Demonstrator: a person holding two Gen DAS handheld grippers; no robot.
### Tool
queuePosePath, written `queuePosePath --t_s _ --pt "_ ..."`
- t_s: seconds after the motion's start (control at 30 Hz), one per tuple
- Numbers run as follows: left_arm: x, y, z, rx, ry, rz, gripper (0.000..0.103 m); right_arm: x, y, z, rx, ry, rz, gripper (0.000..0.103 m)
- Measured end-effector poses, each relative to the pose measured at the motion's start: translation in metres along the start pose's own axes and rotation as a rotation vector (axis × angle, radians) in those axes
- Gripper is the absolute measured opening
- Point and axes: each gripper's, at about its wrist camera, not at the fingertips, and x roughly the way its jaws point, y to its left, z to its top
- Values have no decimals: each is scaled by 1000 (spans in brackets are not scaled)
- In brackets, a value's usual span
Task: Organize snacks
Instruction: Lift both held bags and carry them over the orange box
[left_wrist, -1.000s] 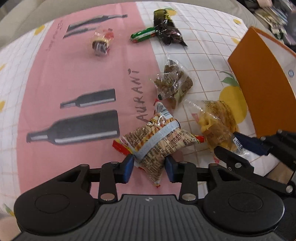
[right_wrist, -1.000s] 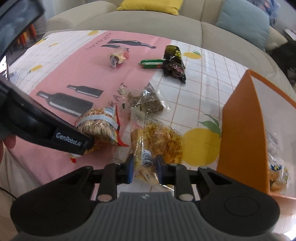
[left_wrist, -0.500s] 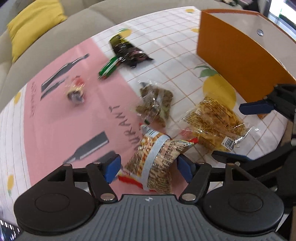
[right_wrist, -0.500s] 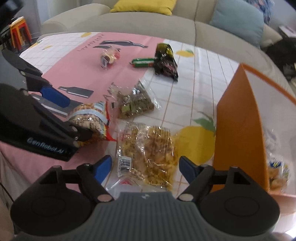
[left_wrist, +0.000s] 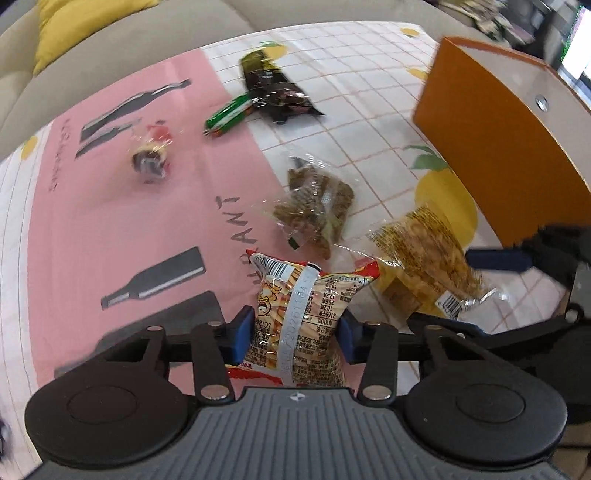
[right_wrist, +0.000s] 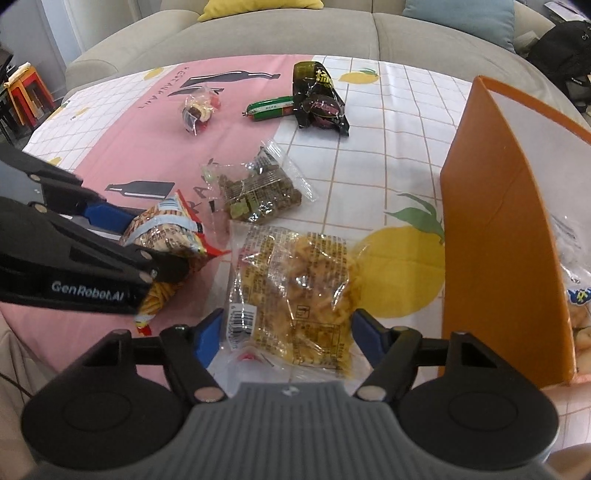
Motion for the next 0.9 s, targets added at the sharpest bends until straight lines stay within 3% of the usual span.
queuePosePath --t_s 0.23,0.5,0.9 --pt "-14 12 0 -163 -7 -26 46 -11 -2 5 34 -13 2 48" --pt "-47 13 4 -261 -29 -22 44 -46 -1 20 61 -86 44 46" --pt "-114 -10 36 -270 -154 -76 44 -127 -20 39 73 -212 56 46"
